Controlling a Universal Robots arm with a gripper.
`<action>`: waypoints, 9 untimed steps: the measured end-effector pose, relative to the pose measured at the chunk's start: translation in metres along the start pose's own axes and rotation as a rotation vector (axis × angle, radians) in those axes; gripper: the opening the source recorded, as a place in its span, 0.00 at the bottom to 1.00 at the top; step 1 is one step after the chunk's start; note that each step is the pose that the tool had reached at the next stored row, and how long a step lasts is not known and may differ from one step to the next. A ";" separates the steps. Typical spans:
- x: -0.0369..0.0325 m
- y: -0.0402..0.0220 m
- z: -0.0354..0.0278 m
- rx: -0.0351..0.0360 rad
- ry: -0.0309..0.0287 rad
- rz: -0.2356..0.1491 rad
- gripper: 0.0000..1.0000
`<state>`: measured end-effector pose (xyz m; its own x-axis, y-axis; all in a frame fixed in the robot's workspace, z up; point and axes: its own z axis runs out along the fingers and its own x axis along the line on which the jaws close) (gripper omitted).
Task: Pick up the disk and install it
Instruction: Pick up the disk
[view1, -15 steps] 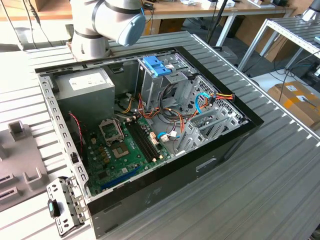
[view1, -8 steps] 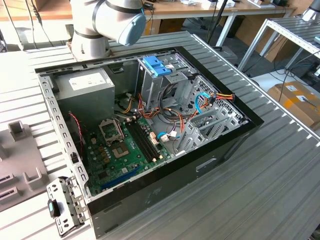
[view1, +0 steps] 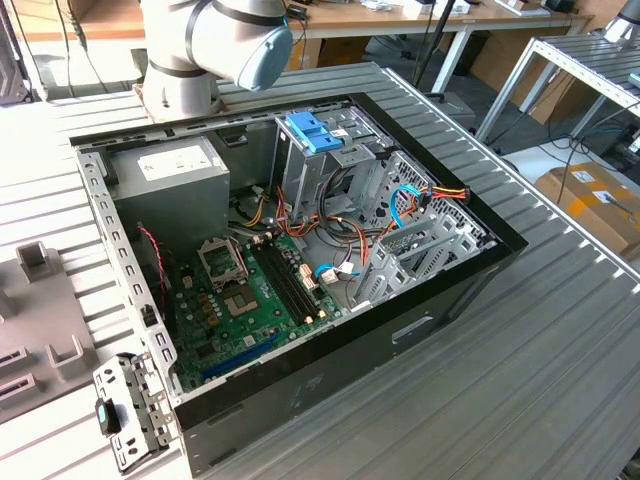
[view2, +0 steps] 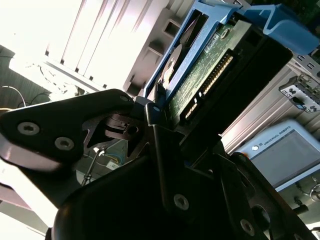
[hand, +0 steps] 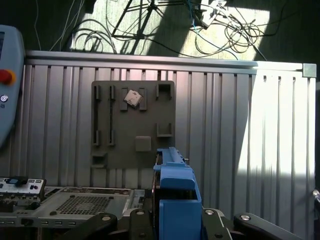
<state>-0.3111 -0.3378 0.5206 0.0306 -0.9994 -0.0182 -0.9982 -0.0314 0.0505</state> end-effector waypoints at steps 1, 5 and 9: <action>0.0001 -0.0016 -0.0001 0.0000 0.0000 0.000 0.36; 0.0002 -0.0084 -0.0004 0.0000 0.0000 0.000 0.36; 0.0005 -0.0183 -0.0009 0.0000 0.0000 0.000 0.36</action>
<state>-0.2928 -0.3378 0.5206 0.0305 -0.9994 -0.0182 -0.9982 -0.0314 0.0505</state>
